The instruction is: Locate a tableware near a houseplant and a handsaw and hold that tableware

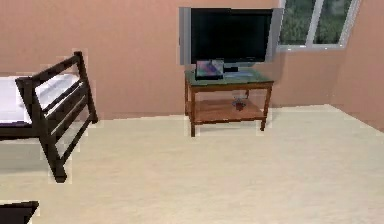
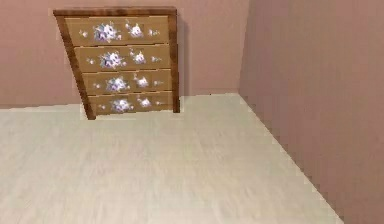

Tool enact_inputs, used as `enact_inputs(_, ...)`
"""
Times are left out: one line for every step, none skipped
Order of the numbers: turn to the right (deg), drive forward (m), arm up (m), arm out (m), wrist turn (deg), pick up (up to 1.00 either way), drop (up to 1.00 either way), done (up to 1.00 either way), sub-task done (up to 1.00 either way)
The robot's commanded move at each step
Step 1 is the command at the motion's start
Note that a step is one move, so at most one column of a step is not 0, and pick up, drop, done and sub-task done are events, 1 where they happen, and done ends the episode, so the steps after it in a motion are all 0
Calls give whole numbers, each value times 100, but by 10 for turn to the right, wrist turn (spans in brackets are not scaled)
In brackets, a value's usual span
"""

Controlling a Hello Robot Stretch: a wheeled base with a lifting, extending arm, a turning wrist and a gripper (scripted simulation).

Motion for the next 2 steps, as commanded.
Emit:
enact_inputs(-60, 0, 0, 0, 0, 0, 0, 0, 0)
enact_inputs(0, 80, 0, 0, 0, 0, 0, 0, 0)
